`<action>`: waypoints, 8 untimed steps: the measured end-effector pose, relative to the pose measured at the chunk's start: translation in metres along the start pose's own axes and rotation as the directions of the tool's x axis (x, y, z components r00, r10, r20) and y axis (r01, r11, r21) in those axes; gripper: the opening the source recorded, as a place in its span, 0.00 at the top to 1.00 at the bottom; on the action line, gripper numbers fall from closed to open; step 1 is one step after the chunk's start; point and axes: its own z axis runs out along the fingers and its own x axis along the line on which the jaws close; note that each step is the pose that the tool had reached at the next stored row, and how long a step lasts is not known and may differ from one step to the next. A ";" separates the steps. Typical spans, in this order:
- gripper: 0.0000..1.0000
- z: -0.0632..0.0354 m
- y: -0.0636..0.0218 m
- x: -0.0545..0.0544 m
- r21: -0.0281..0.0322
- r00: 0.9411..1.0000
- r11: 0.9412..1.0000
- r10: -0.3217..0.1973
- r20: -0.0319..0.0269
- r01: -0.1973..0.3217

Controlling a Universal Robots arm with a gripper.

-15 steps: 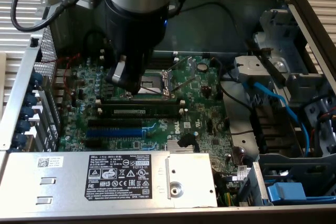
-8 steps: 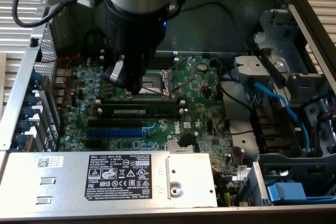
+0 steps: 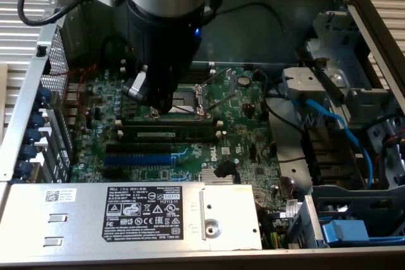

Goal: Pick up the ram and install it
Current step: 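Press down the ram until it locks into place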

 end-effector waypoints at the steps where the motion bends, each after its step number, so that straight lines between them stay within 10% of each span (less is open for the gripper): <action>1: 0.90 0.0001 0.0000 0.000 0.001 1.000 1.000 0.012 0.001 -0.012; 8: 0.90 0.0008 0.0000 0.000 0.007 0.995 0.995 0.098 0.009 -0.098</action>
